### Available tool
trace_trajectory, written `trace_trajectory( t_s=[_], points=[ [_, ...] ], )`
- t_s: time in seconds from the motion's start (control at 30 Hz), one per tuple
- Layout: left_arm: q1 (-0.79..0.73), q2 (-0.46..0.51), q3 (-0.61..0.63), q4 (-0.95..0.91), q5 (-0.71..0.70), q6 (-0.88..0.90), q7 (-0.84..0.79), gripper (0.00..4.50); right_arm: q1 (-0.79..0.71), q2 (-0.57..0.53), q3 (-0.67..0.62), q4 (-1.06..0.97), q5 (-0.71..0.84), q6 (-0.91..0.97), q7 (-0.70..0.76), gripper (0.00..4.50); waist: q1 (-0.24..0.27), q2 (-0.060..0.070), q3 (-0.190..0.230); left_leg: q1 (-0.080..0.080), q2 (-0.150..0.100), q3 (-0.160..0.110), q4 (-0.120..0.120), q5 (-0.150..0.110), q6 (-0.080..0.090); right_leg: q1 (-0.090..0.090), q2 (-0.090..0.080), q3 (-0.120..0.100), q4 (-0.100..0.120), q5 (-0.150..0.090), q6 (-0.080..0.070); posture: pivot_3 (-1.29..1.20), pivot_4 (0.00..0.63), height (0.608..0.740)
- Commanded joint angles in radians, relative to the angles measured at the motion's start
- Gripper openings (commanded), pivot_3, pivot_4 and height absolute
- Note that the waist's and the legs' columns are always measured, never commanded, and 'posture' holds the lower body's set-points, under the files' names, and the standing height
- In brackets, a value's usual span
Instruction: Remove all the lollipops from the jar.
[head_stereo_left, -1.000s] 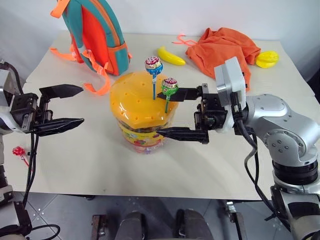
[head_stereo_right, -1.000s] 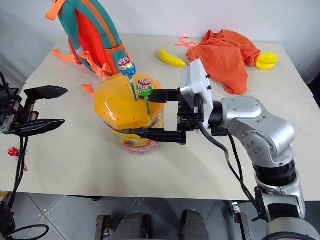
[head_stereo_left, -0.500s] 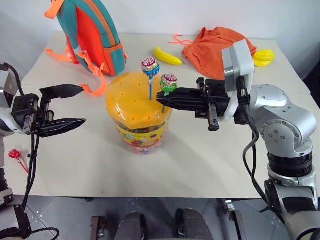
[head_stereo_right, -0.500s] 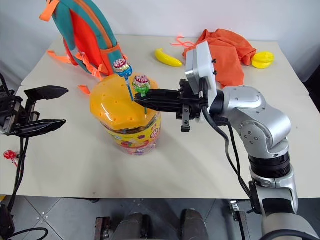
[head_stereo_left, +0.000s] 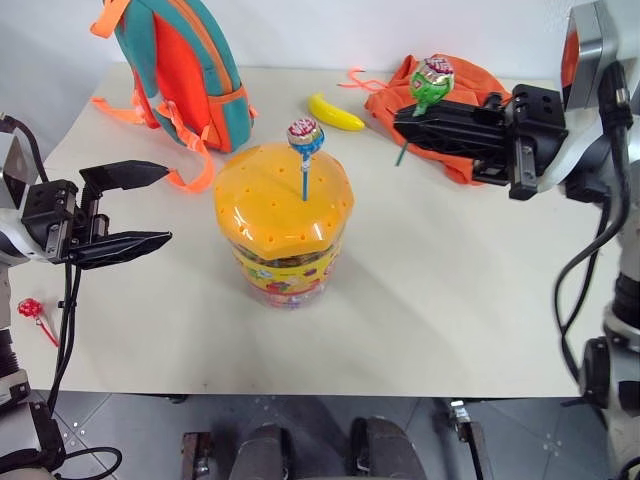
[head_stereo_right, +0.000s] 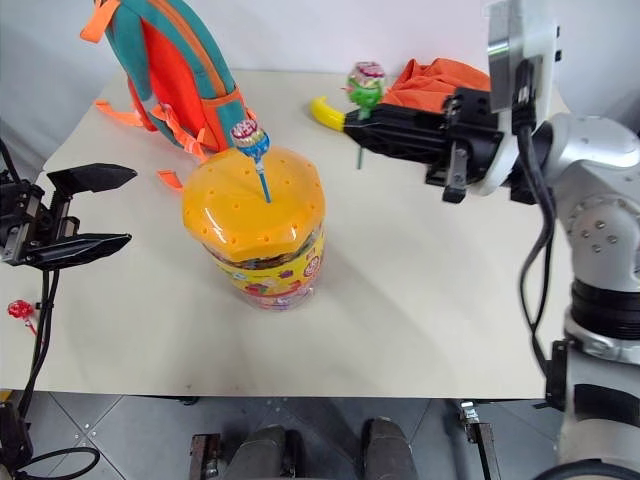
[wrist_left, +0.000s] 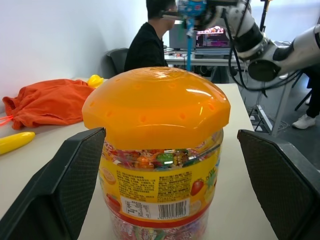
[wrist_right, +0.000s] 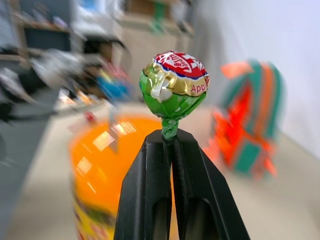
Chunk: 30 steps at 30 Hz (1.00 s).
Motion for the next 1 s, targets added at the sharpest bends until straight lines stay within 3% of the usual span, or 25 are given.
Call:
trace_trajectory(
  t_s=[0.03, 0.3, 0.57, 0.67, 0.87, 1.0],
  points=[
    [-0.003, 0.034, 0.032, 0.005, -0.026, -0.001, -0.016, 4.5, 0.046, -0.146, 0.074, 0.106, -0.115, 0.133, 0.007, 0.03, 0.001, -0.001, 0.0, 0.0, 0.0, 0.0, 0.0, 0.0, 0.0, 0.0, 0.0, 0.0, 0.0, 0.0, 0.0, 0.0, 0.15, 0.74],
    [0.063, 0.072, 0.107, -0.004, -0.023, 0.01, 0.033, 4.5, 0.194, -0.172, 0.242, 0.291, -0.396, 0.105, -0.073, 0.03, -0.002, 0.0, 0.0, 0.0, 0.0, 0.006, -0.001, 0.0, 0.0, -0.002, -0.002, 0.0, -0.002, 0.0, 0.0, 0.0, 0.15, 0.74],
    [0.151, 0.149, 0.187, 0.048, 0.011, -0.017, 0.023, 4.5, 0.158, -0.068, 0.286, 0.496, -0.547, 0.15, -0.176, 0.03, -0.004, 0.0, 0.0, 0.0, 0.001, 0.007, -0.001, 0.0, 0.0, -0.003, -0.002, 0.0, -0.002, 0.0, 0.0, 0.0, 0.15, 0.74],
    [0.169, 0.149, 0.198, 0.032, -0.003, -0.011, 0.032, 4.5, 0.149, -0.046, 0.275, 0.54, -0.571, 0.146, -0.184, 0.72, 0.002, 0.0, 0.0, 0.0, 0.0, 0.007, -0.001, 0.0, 0.0, -0.002, -0.002, 0.0, -0.002, 0.0, 0.0, 0.0, 0.15, 0.74],
    [0.192, 0.137, 0.206, -0.006, -0.024, 0.002, 0.055, 4.5, 0.203, -0.08, 0.231, 0.446, -0.547, 0.122, -0.098, 2.68, 0.001, 0.0, 0.0, -0.001, 0.0, 0.006, -0.001, 0.0, 0.001, -0.002, -0.003, -0.001, -0.002, 0.0, 0.0, 0.0, 0.15, 0.74],
    [0.183, 0.138, 0.194, -0.008, -0.029, 0.008, 0.062, 4.5, 0.247, -0.144, 0.099, 0.315, -0.451, 0.057, 0.036, 4.04, 0.001, 0.001, 0.001, -0.001, 0.0, 0.007, -0.001, 0.0, 0.001, -0.002, -0.003, -0.001, -0.003, 0.0, 0.0, 0.0, 0.15, 0.74]
  ],
)
